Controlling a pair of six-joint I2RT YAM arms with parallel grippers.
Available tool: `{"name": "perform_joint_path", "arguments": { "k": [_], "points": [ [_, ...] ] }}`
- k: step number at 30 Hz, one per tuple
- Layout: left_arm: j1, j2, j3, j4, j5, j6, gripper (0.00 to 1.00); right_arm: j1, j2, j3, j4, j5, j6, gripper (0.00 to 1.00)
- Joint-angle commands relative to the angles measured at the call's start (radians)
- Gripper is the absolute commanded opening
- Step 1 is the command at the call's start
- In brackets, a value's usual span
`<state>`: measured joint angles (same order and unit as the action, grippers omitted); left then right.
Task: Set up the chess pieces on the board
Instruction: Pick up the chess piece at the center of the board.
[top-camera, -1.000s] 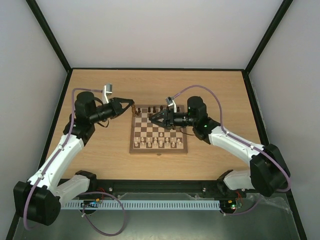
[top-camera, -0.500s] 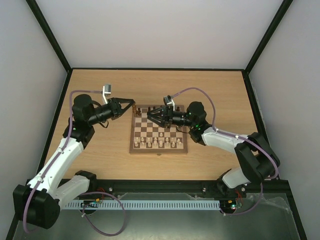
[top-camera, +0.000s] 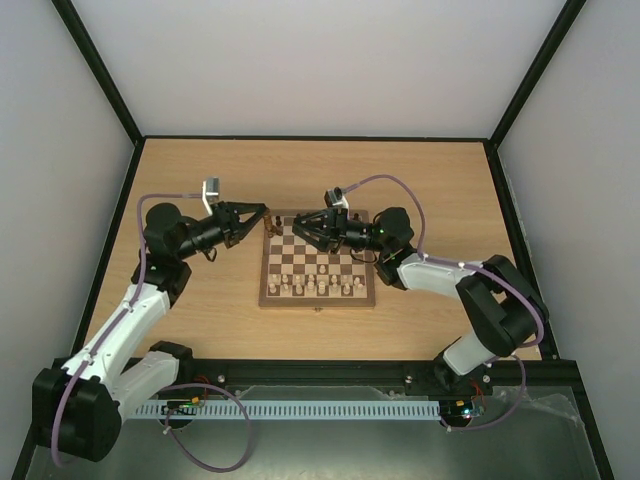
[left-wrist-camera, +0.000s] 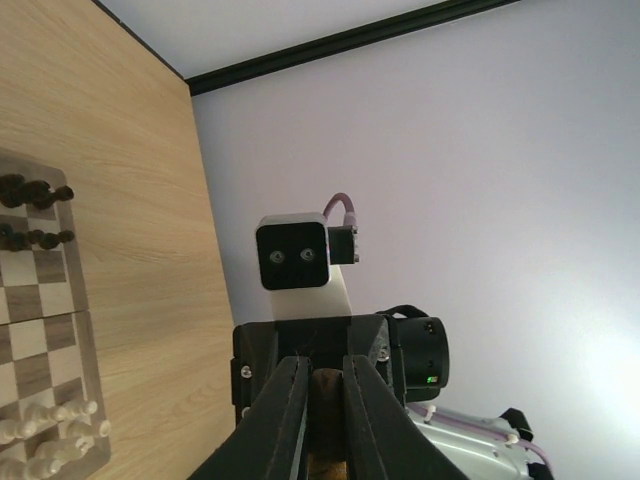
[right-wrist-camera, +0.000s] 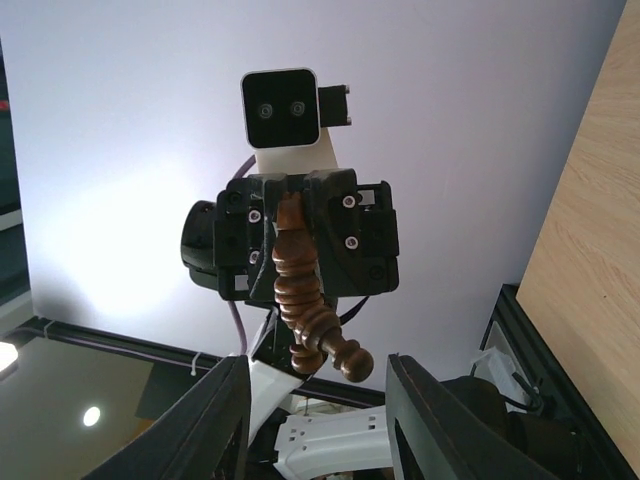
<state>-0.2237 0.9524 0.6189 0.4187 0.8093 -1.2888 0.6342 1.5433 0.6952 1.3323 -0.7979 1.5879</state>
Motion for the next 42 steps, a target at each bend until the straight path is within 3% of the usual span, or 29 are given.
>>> {"name": "perform_joint_path", "arguments": {
  "k": [1, 42],
  "points": [
    [0.007, -0.011, -0.022, 0.143, 0.024, -0.095, 0.04, 0.003, 0.020, 0.000, 0.093, 0.000, 0.021, 0.38],
    [0.009, 0.003, -0.086, 0.242, 0.014, -0.168, 0.04, 0.086, 0.128, 0.058, 0.285, 0.039, 0.135, 0.34]
  ]
}}
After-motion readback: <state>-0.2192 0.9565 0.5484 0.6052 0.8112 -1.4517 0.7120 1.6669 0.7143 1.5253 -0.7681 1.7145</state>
